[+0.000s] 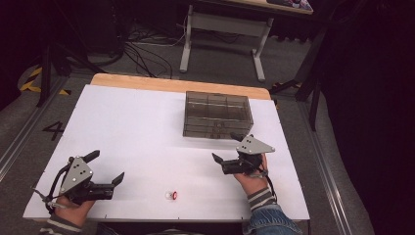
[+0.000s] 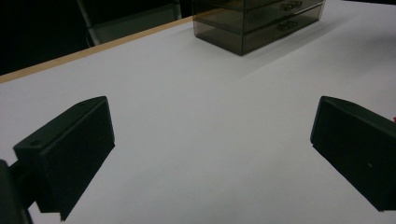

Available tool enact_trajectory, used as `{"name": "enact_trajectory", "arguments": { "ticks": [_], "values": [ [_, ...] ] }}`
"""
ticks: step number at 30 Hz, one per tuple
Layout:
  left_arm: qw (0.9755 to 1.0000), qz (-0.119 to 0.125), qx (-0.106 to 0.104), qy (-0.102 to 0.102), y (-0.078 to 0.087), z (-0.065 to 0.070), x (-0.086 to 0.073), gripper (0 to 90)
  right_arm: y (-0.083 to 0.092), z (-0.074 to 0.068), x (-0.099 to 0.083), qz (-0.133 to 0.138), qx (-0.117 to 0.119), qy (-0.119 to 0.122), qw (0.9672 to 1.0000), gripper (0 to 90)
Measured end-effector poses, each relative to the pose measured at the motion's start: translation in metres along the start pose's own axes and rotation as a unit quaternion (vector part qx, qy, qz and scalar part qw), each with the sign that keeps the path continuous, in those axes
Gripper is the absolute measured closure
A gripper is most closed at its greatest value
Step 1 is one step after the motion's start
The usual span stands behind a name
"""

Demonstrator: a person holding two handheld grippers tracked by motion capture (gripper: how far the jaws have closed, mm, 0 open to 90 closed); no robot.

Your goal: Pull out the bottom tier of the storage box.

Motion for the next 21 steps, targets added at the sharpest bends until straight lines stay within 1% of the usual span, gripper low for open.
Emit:
{"name": "enact_trajectory", "arguments": {
  "ticks": [2,9,11,12,14,18,19,20,21],
  "values": [
    [1.0000,0.000,0.000,-0.001,0.0000,0.0000,-0.0002,0.3,0.0008,-0.0008,0.0009,-0.002,0.000,0.008,1.0000,10.8],
    [1.0000,-0.001,0.004,0.002,0.0011,-0.0013,-0.0010,0.3,-0.0010,-0.0009,0.0012,-0.006,-0.001,0.012,0.9999,11.3],
    [1.0000,0.000,0.003,0.000,0.0009,-0.0012,-0.0006,0.3,-0.0016,-0.0008,0.0002,-0.012,-0.004,0.018,0.9997,11.8],
    [1.0000,0.000,0.003,0.000,0.0005,-0.0010,-0.0004,0.3,-0.0016,-0.0010,-0.0003,-0.018,-0.009,0.027,0.9994,12.6],
    [1.0000,-0.001,0.003,0.001,0.0002,-0.0006,-0.0004,0.3,-0.0018,-0.0014,-0.0003,-0.020,-0.010,0.030,0.9993,13.0],
    [1.0000,-0.001,0.002,-0.001,-0.0006,-0.0008,-0.0001,0.3,-0.0031,-0.0021,0.0007,-0.033,-0.016,0.062,0.9974,13.7],
    [1.0000,-0.001,0.002,-0.001,-0.0006,-0.0008,0.0000,0.3,-0.0038,-0.0026,0.0010,-0.038,-0.018,0.073,0.9965,13.9],
    [1.0000,0.000,0.002,-0.001,-0.0007,-0.0011,0.0002,0.3,-0.0049,-0.0028,0.0009,-0.047,-0.020,0.091,0.9945,13.9],
    [1.0000,0.000,0.002,-0.001,-0.0007,-0.0011,0.0002,0.3,-0.0049,-0.0028,0.0009,-0.047,-0.020,0.091,0.9945,13.9]
  ]
}}
Point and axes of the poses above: each handheld gripper's, and its own axes: y roughly backward along the jaws, x roughly out of its top, z roughly to its right, the point moved 8 cm from there along -y, roughly forward along the jaws, and after that the axes turned 8 degrees about x, right-handed, at the moved point
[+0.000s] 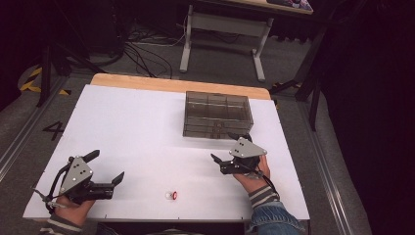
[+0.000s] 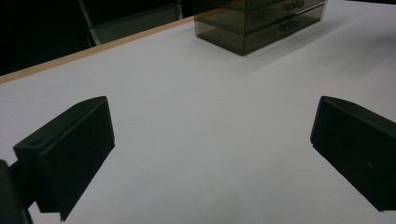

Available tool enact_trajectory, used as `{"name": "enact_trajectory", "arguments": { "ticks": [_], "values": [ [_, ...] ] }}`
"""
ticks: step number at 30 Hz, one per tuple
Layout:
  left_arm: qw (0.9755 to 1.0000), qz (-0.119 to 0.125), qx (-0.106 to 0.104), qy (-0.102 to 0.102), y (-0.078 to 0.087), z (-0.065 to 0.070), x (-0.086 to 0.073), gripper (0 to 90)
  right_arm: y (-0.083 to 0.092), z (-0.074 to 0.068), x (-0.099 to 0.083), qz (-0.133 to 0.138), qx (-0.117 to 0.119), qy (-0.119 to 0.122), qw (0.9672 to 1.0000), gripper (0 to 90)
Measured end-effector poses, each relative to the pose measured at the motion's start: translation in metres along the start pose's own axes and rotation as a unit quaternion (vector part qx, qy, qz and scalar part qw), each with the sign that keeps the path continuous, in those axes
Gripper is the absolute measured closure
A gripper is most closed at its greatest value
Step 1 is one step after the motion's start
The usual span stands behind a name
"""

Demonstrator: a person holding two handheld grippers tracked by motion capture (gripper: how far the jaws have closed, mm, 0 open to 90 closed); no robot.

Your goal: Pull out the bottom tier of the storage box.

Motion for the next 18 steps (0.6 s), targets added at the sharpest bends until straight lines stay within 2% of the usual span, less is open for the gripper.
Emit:
{"name": "enact_trajectory", "arguments": {
  "ticks": [1,3,5,7,11,18],
  "values": [
    [1.0000,-0.001,0.000,0.001,0.0001,0.0001,-0.0002,0.3,-0.0012,-0.0006,0.0001,-0.009,0.001,0.013,0.9999,13.9],
    [1.0000,-0.001,0.000,0.000,0.0000,-0.0001,-0.0002,0.3,-0.0018,-0.0008,0.0003,-0.014,-0.002,0.020,0.9997,13.9],
    [1.0000,-0.001,0.000,0.000,-0.0001,0.0003,-0.0002,0.3,-0.0026,-0.0014,0.0016,-0.028,-0.007,0.045,0.9986,13.9],
    [1.0000,-0.001,0.000,0.000,0.0000,0.0003,-0.0002,0.3,-0.0026,-0.0016,0.0018,-0.032,-0.009,0.050,0.9982,13.9],
    [1.0000,-0.001,0.000,0.000,-0.0002,0.0004,-0.0003,0.3,-0.0040,-0.0031,0.0016,-0.053,-0.021,0.075,0.9955,14.4],
    [1.0000,-0.001,0.000,0.000,-0.0005,0.0001,-0.0002,0.3,-0.0035,-0.0020,0.0022,-0.059,-0.026,0.081,0.9947,15.9]
  ]
}}
Point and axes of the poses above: each handheld gripper's, and its own axes: y roughly backward along the jaws, x roughly out of its top, z roughly to its right, the point moved 8 cm from there along -y, roughly forward along the jaws, and after that the axes turned 8 degrees about x, right-handed, at the moved point
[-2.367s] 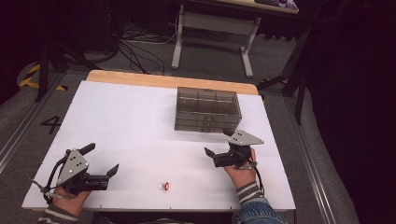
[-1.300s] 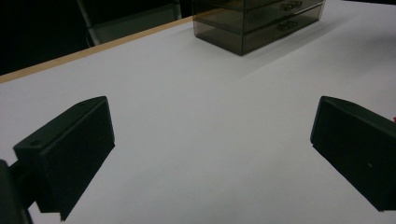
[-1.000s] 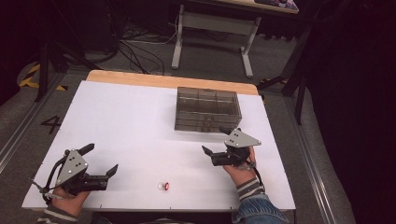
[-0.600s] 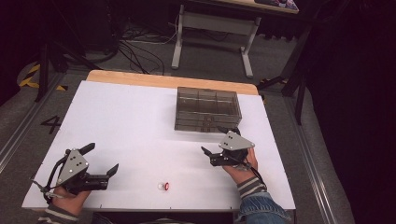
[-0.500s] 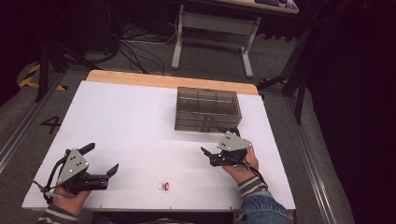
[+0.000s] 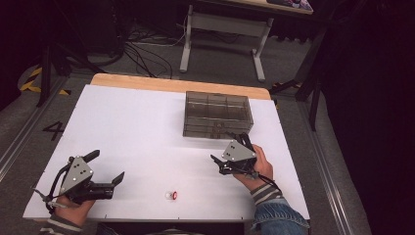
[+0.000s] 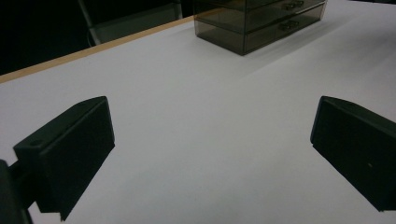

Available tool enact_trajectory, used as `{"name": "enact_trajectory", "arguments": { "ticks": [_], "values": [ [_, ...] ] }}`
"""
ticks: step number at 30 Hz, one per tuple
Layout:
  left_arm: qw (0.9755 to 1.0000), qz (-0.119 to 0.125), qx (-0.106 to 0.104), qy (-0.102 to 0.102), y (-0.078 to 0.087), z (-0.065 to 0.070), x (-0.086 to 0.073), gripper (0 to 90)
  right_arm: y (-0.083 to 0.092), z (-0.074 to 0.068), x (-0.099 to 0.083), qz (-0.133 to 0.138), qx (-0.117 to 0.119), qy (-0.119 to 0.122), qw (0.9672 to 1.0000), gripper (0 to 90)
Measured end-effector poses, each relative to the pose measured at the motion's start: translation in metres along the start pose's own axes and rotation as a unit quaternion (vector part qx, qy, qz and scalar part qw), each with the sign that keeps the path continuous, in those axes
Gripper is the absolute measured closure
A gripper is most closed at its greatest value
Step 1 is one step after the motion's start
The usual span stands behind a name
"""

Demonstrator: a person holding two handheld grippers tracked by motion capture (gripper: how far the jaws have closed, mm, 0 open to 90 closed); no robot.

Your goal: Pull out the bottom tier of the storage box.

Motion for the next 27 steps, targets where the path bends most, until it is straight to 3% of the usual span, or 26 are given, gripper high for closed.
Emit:
{"name": "enact_trajectory", "arguments": {
  "ticks": [7,9,16,27],
  "values": [
    [1.0000,-0.001,0.001,0.002,0.000,0.000,0.000,0.3,-0.001,0.000,-0.002,-0.011,-0.008,0.010,0.9999,24.5],
    [1.0000,0.000,0.001,0.001,0.000,0.000,0.000,0.3,-0.002,-0.001,-0.003,-0.020,-0.027,0.022,0.9992,29.7],
    [1.0000,0.001,0.002,0.003,0.000,-0.001,0.000,0.3,-0.008,0.000,-0.008,-0.037,-0.049,0.044,0.9972,35.8],
    [1.0000,0.001,0.002,0.002,0.000,-0.001,0.000,0.3,-0.020,0.001,-0.019,-0.078,-0.088,0.085,0.9894,43.6]
  ]
}}
Point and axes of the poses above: each handheld gripper's, and its own axes: y roughly backward along the jaws, x roughly out of its top, z roughly to its right, the point moved 8 cm from there along -y, roughly forward along the jaws, and after that the axes turned 8 degrees about x, right-handed, at the moved point
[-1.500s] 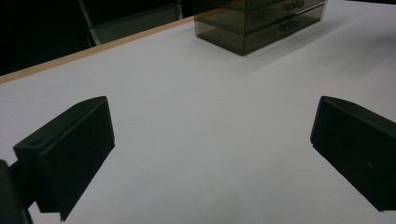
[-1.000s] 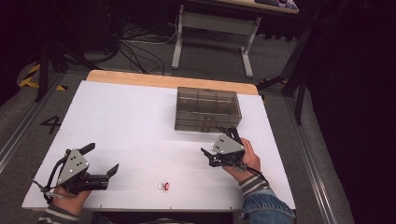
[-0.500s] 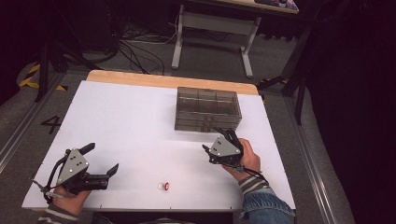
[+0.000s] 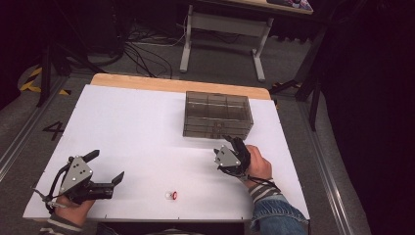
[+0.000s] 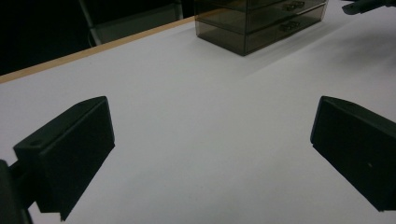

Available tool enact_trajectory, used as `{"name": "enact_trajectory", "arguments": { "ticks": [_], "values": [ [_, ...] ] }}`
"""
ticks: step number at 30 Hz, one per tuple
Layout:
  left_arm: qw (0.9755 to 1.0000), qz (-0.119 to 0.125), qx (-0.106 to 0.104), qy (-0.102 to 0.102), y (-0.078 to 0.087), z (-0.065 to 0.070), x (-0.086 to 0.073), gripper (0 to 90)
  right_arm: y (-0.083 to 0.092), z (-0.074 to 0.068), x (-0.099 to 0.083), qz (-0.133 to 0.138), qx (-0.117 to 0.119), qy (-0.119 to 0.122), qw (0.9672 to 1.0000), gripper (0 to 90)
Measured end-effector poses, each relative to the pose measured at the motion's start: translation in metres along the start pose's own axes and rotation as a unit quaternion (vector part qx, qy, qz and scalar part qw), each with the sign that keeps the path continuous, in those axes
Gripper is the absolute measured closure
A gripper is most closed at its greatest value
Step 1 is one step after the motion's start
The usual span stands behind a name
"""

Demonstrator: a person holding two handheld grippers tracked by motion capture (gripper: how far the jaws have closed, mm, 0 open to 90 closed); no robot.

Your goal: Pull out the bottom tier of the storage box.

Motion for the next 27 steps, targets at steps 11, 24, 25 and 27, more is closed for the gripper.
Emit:
{"name": "enact_trajectory", "arguments": {
  "ticks": [11,24,25,27],
  "values": [
    [1.0000,0.000,0.000,0.000,0.000,0.000,0.000,0.3,-0.009,-0.006,-0.005,-0.032,-0.022,0.060,0.9975,49.6],
    [1.0000,0.000,-0.001,0.001,0.000,0.000,0.000,0.3,-0.023,-0.013,-0.012,-0.072,-0.061,0.109,0.9895,55.2],
    [1.0000,0.000,-0.001,0.000,0.000,0.000,0.000,0.3,-0.024,-0.012,-0.013,-0.079,-0.064,0.120,0.9876,56.1],
    [1.0000,-0.002,-0.002,0.000,0.000,0.000,0.000,0.3,-0.027,-0.014,-0.016,-0.090,-0.075,0.132,0.9843,57.8]
  ]
}}
Point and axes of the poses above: each handheld gripper's, and its own axes: y roughly backward along the jaws, x roughly out of its top, z roughly to its right, the point moved 8 cm from there along -y, roughly forward along the jaws, and after that the axes turned 8 degrees about x, right-handed, at the moved point
